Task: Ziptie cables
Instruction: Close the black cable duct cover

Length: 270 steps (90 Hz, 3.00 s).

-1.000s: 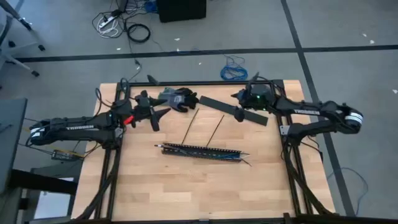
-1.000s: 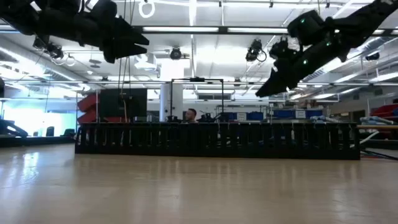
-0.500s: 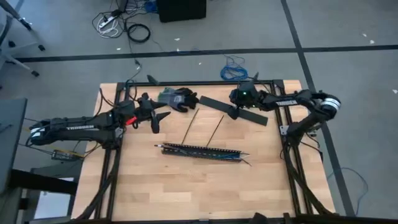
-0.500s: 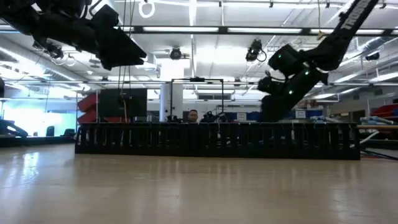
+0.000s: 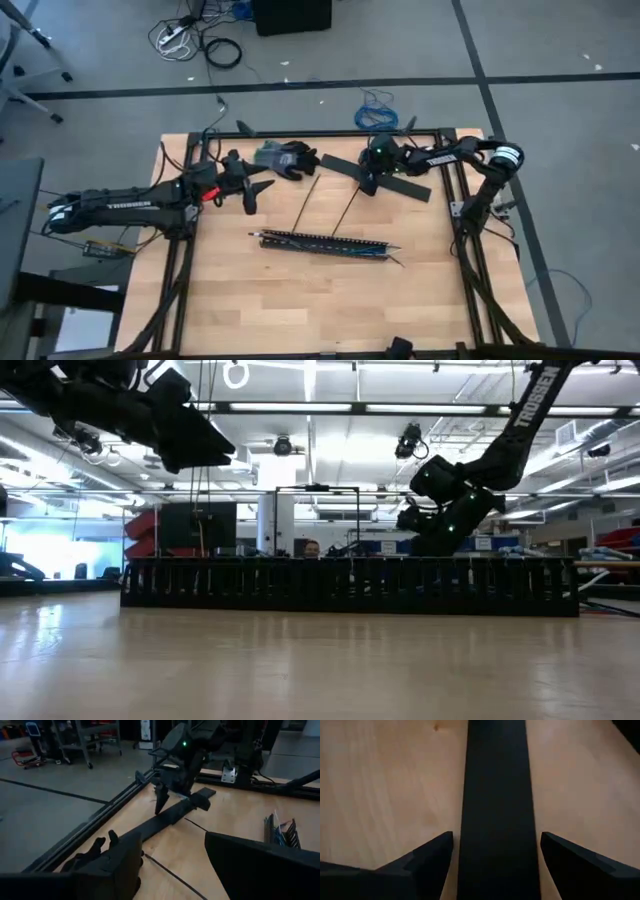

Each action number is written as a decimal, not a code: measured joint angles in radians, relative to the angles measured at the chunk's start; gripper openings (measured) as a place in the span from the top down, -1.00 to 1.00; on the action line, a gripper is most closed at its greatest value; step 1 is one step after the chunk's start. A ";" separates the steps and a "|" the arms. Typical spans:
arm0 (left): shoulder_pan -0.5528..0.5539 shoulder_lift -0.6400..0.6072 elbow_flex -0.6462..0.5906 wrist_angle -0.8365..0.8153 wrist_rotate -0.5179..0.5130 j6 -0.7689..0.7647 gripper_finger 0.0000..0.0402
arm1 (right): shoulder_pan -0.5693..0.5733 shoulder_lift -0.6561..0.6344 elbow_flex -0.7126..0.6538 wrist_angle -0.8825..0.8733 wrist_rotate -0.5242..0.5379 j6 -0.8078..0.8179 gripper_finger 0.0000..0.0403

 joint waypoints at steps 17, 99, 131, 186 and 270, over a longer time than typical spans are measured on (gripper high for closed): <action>0.000 0.000 0.000 -0.001 0.000 0.000 -0.07 | -0.002 0.000 0.000 -0.009 -0.008 -0.004 -0.46; 0.000 0.000 0.000 -0.007 0.000 -0.001 -0.07 | 0.003 -0.161 -0.002 -0.069 -0.014 -0.022 0.24; 0.000 0.000 0.000 -0.009 0.000 -0.001 -0.06 | 0.001 -0.180 0.003 -0.077 -0.015 0.015 0.04; 0.000 0.000 0.000 -0.008 0.005 -0.002 -0.06 | -0.008 -0.034 0.004 0.025 -0.012 0.000 -0.41; 0.000 0.000 0.000 -0.009 0.009 -0.001 -0.06 | -0.010 0.015 0.005 0.018 -0.015 -0.018 -0.13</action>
